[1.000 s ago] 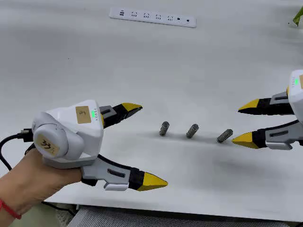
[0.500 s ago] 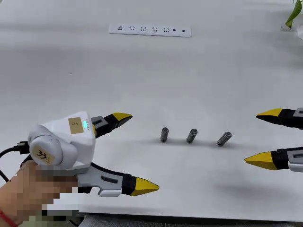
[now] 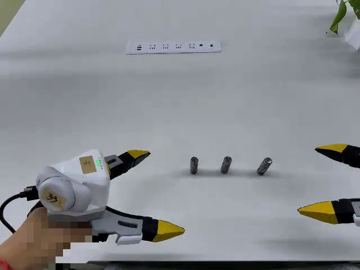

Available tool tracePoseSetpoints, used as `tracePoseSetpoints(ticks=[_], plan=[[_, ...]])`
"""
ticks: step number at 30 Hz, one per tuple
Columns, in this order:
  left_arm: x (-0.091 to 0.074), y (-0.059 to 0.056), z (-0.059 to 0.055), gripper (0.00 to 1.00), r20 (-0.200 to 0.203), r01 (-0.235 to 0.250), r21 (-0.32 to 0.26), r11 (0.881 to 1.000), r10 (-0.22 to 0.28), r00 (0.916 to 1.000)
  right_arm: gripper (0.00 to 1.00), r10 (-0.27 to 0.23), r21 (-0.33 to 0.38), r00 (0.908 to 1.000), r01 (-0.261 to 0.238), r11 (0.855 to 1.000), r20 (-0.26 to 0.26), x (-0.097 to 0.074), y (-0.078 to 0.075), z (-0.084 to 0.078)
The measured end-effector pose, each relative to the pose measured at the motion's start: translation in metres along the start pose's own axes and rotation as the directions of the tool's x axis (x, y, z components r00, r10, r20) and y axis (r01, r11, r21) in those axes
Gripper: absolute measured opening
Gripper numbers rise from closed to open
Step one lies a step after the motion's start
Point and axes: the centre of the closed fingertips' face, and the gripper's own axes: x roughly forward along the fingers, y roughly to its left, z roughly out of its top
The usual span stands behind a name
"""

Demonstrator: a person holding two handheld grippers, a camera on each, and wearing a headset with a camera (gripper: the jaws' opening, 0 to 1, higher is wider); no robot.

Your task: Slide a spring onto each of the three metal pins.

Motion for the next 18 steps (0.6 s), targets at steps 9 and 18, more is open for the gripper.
tracePoseSetpoints(ticks=[9,18], plan=[[0.0035,0.0023,-0.0034,1.00,-0.003,-0.025,-0.023,0.999,0.025,0.9997,0.87,-0.018,0.028,0.9991,0.017,0.999,0.039,-0.0041,-0.0021,-0.0066],[0.0067,0.0001,-0.0035,1.00,0.004,-0.031,-0.038,0.999,0.031,0.9995,0.87,-0.026,0.039,0.9980,0.024,0.999,0.057,-0.0036,-0.0023,-0.0051]])
